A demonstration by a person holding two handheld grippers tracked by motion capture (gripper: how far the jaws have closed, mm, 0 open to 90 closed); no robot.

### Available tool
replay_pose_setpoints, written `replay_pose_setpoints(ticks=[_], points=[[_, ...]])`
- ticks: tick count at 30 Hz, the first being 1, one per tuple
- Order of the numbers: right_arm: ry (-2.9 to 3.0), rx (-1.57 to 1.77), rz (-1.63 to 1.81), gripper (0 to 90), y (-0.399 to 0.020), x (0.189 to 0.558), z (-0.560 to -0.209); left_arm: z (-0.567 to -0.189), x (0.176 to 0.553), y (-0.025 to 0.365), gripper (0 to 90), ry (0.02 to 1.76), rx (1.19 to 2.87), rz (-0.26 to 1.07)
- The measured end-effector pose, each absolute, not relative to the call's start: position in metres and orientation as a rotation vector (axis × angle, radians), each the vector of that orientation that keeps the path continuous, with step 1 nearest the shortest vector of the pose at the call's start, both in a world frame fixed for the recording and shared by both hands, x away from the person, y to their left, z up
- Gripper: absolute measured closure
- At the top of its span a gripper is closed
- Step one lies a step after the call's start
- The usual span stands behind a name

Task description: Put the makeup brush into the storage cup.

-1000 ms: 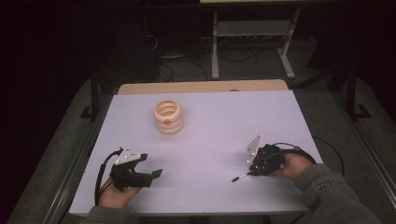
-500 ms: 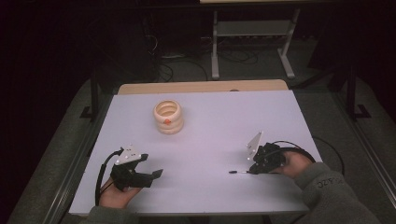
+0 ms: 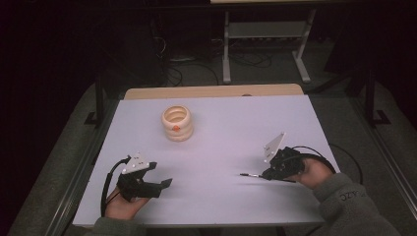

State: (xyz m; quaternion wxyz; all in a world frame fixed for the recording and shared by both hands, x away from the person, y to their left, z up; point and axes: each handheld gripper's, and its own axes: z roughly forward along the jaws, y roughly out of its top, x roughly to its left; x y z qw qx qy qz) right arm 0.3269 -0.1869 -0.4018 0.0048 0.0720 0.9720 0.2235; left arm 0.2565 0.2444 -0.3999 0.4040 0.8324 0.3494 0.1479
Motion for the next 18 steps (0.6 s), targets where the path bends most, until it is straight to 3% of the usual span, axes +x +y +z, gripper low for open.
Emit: replay_pose_setpoints(ticks=[18], points=[[2.862, 0.246, 1.028, 85.3, -0.166, 0.308, -0.369, -0.395, 0.258, 0.219, 20.6, 0.794, 2.093, 0.295]])
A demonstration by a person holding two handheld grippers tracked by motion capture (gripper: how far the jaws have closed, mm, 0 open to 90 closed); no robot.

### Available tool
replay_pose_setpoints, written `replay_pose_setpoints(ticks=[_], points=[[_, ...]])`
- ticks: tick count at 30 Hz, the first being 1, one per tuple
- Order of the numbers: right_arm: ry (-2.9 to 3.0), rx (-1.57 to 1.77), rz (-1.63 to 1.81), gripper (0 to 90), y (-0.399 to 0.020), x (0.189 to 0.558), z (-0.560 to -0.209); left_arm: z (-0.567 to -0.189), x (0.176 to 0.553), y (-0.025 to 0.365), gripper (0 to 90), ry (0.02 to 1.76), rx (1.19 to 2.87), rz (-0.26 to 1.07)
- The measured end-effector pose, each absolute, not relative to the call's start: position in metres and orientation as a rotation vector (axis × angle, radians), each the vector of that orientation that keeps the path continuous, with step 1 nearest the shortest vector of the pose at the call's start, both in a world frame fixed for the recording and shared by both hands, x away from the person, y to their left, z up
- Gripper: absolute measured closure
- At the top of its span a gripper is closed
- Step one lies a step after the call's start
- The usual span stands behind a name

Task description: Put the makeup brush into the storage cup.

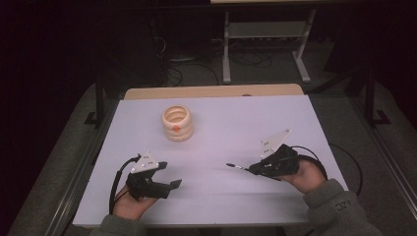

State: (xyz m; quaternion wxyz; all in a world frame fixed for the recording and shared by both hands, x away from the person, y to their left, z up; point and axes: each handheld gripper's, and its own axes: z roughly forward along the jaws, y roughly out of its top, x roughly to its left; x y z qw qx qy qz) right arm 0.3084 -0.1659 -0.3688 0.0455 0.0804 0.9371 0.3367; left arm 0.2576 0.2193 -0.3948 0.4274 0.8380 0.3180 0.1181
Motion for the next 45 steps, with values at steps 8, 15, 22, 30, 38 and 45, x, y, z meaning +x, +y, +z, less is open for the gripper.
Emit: replay_pose_setpoints(ticks=[8, 15, 22, 30, 38, 45], points=[[2.822, 0.244, 1.145, 85.3, -0.151, 0.307, -0.365, -0.39, 0.261, 0.204, 24.3, 0.734, 2.082, 0.253], [2.81, 0.199, 1.221, 85.3, -0.124, 0.304, -0.37, -0.394, 0.268, 0.177, 36.7, 0.649, 2.098, 0.154], [2.787, 0.196, 1.313, 85.3, -0.109, 0.3, -0.374, -0.399, 0.273, 0.164, 46.4, 0.596, 2.064, 0.038], [2.773, 0.175, 1.344, 85.3, -0.094, 0.292, -0.38, -0.401, 0.27, 0.167, 56.7, 0.574, 2.014, -0.015], [2.767, 0.179, 1.341, 85.3, -0.088, 0.291, -0.387, -0.404, 0.271, 0.168, 62.3, 0.584, 1.974, -0.054], [2.745, 0.181, 1.366, 85.2, -0.084, 0.287, -0.389, -0.405, 0.272, 0.171, 68.1, 0.591, 1.934, -0.091]])
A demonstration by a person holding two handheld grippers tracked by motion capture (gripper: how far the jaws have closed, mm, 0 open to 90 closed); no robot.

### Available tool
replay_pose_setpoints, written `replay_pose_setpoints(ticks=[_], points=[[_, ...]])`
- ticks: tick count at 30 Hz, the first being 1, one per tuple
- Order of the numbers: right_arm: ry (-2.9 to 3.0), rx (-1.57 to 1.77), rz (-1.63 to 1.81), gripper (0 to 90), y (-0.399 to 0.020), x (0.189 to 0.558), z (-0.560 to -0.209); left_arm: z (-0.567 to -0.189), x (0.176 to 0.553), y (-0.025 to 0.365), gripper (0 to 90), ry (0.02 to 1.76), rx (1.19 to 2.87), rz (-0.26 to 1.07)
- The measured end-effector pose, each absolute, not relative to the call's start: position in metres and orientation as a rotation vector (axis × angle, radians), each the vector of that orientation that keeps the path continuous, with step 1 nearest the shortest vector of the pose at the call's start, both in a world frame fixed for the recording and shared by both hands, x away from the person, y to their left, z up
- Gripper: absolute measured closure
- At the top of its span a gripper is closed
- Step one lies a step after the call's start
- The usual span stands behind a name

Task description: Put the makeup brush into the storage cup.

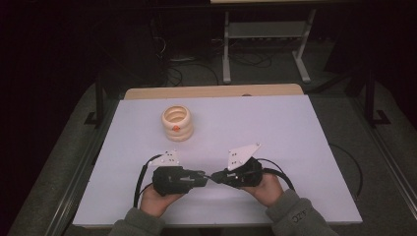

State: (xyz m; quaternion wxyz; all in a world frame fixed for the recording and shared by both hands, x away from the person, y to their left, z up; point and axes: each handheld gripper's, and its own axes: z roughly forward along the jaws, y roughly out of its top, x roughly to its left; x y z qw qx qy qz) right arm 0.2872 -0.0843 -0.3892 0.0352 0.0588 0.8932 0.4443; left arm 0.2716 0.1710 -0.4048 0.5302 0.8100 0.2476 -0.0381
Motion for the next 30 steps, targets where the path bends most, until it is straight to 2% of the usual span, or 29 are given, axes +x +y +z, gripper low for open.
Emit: replay_pose_setpoints(ticks=[4, 9, 15, 16, 18, 20, 22, 26, 29, 30], points=[[2.737, 0.134, 1.354, 85.2, -0.082, 0.287, -0.391, -0.405, 0.273, 0.173, 72.0, 0.589, 1.913, -0.111], [2.727, 0.122, 1.358, 85.2, -0.079, 0.285, -0.392, -0.406, 0.272, 0.174, 83.7, 0.575, 1.898, -0.134], [2.726, 0.12, 1.357, 84.1, -0.076, 0.283, -0.393, -0.404, 0.271, 0.174, 85.8, 0.567, 1.903, -0.133], [2.735, 0.123, 1.355, 83.3, -0.076, 0.283, -0.393, -0.404, 0.271, 0.174, 85.8, 0.563, 1.903, -0.13], [2.736, 0.123, 1.327, 74.5, -0.076, 0.285, -0.394, -0.401, 0.27, 0.176, 85.8, 0.556, 1.907, -0.12], [2.762, 0.122, 1.281, 72.6, -0.076, 0.286, -0.397, -0.398, 0.27, 0.179, 85.9, 0.557, 1.895, -0.106], [2.781, 0.122, 1.246, 72.8, -0.077, 0.285, -0.399, -0.396, 0.27, 0.182, 85.9, 0.558, 1.891, -0.095], [2.786, 0.115, 1.214, 83.9, -0.075, 0.285, -0.401, -0.394, 0.269, 0.183, 85.9, 0.557, 1.877, -0.098], [2.801, 0.132, 1.22, 84.8, -0.074, 0.285, -0.403, -0.394, 0.269, 0.181, 84.6, 0.563, 1.866, -0.098], [2.8, 0.147, 1.234, 84.8, -0.074, 0.285, -0.403, -0.394, 0.269, 0.181, 81.4, 0.563, 1.865, -0.104]])
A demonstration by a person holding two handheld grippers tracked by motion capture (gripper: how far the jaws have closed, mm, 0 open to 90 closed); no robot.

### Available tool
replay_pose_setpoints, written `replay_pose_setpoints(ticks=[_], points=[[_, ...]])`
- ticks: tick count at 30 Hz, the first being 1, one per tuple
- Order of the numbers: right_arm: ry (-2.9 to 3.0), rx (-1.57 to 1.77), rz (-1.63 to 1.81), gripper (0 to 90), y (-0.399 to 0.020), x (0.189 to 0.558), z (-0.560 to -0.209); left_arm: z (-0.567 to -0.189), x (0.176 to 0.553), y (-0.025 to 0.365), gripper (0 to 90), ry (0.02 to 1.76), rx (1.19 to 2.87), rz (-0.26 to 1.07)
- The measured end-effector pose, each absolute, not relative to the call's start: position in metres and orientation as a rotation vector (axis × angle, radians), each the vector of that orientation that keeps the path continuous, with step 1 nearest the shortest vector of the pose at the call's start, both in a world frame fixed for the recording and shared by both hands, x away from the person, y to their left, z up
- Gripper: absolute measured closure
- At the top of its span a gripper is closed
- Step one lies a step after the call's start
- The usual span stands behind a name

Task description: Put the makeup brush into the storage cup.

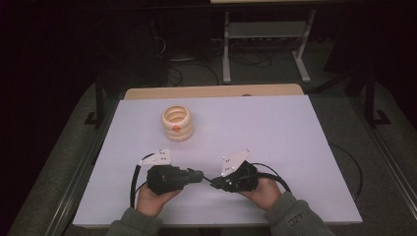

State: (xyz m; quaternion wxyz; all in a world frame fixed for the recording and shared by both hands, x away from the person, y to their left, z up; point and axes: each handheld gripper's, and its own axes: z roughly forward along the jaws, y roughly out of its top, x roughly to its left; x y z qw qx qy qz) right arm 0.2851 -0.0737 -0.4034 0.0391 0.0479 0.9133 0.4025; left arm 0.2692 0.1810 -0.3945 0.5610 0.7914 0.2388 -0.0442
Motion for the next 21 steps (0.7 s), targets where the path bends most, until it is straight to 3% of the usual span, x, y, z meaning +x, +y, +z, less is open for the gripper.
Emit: replay_pose_setpoints(ticks=[1, 4, 9, 10, 14, 19, 21], points=[[2.798, 0.169, 1.256, 84.9, -0.074, 0.286, -0.403, -0.395, 0.269, 0.181, 75.9, 0.569, 1.863, -0.103], [2.798, 0.217, 1.301, 85.0, -0.074, 0.285, -0.402, -0.395, 0.269, 0.18, 75.0, 0.578, 1.859, -0.095], [2.789, 0.242, 1.343, 85.0, -0.072, 0.285, -0.404, -0.396, 0.269, 0.179, 79.5, 0.585, 1.842, -0.098], [2.789, 0.243, 1.349, 85.0, -0.071, 0.285, -0.404, -0.396, 0.269, 0.18, 84.5, 0.582, 1.843, -0.095], [2.794, 0.271, 1.378, 83.7, -0.068, 0.283, -0.406, -0.395, 0.269, 0.181, 85.1, 0.588, 1.844, -0.091], [2.776, 0.341, 1.356, 64.9, -0.077, 0.287, -0.404, -0.39, 0.268, 0.18, 85.2, 0.585, 1.888, -0.057], [2.766, 0.333, 1.348, 63.0, -0.081, 0.288, -0.404, -0.387, 0.268, 0.18, 85.2, 0.589, 1.911, -0.033]])
